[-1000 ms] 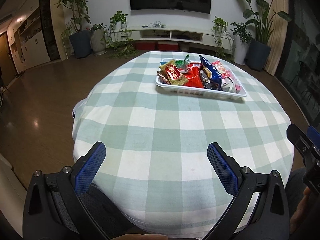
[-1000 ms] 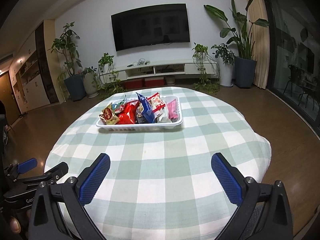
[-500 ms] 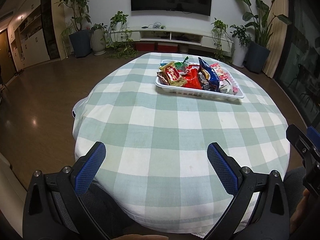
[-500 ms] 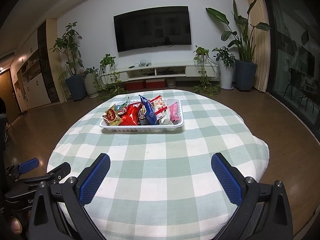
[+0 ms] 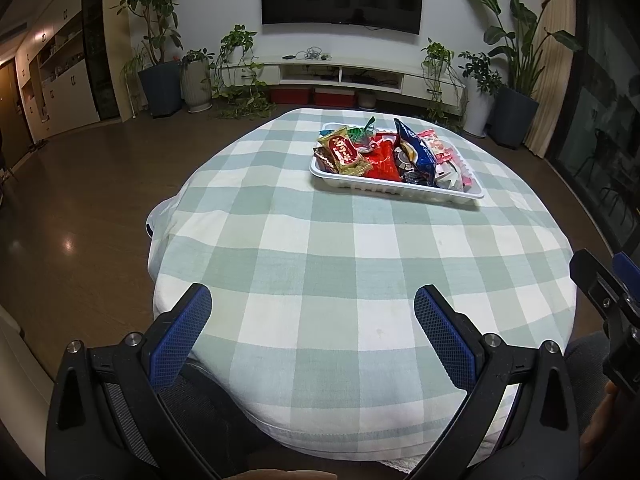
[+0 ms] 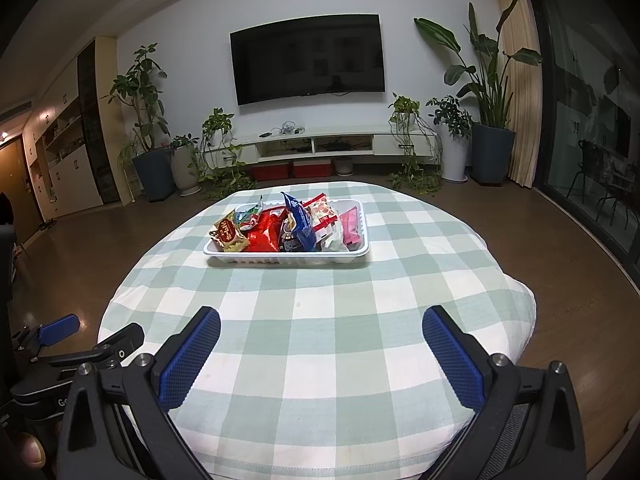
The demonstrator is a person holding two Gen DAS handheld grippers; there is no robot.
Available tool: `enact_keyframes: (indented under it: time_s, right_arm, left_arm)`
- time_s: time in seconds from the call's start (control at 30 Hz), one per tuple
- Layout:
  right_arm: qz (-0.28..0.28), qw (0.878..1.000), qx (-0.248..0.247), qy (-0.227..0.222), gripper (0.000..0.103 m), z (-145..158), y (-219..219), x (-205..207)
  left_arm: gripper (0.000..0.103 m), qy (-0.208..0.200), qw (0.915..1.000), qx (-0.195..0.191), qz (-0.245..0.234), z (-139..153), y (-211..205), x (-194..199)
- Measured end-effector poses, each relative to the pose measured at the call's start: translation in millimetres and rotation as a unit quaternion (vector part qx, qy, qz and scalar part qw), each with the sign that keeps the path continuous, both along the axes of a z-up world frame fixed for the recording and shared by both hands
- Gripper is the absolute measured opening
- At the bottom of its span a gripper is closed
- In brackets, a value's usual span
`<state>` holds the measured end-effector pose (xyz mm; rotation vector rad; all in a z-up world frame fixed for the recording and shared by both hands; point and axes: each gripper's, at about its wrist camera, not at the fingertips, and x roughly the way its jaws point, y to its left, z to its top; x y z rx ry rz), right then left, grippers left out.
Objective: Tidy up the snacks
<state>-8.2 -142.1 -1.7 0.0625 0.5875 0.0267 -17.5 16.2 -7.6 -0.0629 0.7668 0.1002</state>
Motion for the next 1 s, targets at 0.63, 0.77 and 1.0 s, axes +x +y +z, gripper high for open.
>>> enact_keyframes:
  time_s: [0.63, 0.77, 1.0]
  right_arm:
    - [0.007, 1.000, -0.003, 0.002, 0.103, 9.0, 7.2, -6.6]
    - [0.006, 1.000, -0.002, 0.005, 0.103, 9.8, 7.5, -7.5]
    - [0.006, 1.000, -0.004, 0.006, 0.103, 8.1, 7.9, -8.7]
  left_arm:
    - [0.103, 0.002, 1.0000, 0.002, 0.000, 2.4, -2.4, -3.8]
    - [0.103, 0.003, 1.0000, 0.002, 0.001, 2.5, -2.5, -4.3]
    - [0.103, 0.003, 1.0000, 0.002, 0.001, 2.0, -1.4, -5.6]
